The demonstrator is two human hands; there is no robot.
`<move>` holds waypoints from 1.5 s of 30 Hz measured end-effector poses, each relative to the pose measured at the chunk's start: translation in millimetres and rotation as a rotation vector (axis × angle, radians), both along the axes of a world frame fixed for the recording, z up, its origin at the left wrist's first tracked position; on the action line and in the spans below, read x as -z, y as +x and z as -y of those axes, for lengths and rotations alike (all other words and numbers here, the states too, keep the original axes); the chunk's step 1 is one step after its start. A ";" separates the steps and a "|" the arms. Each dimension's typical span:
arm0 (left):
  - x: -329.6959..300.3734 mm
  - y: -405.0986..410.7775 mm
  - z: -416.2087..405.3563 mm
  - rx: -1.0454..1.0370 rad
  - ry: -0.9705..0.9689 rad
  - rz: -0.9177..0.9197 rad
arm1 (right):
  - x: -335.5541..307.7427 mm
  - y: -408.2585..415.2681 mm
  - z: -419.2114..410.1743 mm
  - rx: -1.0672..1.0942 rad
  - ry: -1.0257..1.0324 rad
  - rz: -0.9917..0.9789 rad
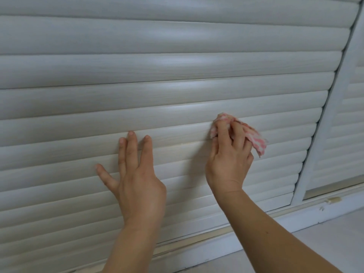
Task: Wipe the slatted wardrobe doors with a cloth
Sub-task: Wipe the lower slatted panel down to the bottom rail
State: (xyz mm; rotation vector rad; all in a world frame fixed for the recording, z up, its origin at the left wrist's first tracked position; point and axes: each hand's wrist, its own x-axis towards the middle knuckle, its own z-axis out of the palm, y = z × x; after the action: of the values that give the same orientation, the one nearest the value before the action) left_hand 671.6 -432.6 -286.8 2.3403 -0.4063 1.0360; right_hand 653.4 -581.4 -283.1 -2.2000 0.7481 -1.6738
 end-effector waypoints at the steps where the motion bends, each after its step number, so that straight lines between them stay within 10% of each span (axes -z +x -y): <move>1: 0.5 1.6 -2.1 -0.002 -0.007 0.015 | -0.6 2.4 -9.0 -0.017 -0.009 -0.004; 13: -5.3 6.4 -23.4 0.233 -0.232 0.032 | 24.7 10.7 -82.2 -0.228 -0.540 -0.350; 33: 11.1 9.1 -17.6 0.067 -0.017 0.139 | 29.1 -0.1 -17.1 -0.005 -0.032 -0.085; 45: 20.5 -3.8 7.0 0.164 -0.026 0.122 | 25.1 4.7 -45.2 -0.206 -0.453 -0.261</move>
State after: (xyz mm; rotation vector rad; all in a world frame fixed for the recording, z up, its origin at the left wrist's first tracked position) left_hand 667.8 -439.5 -307.3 2.1866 -0.6163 1.1009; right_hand 658.1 -536.2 -308.3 -2.7298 0.1887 -1.5886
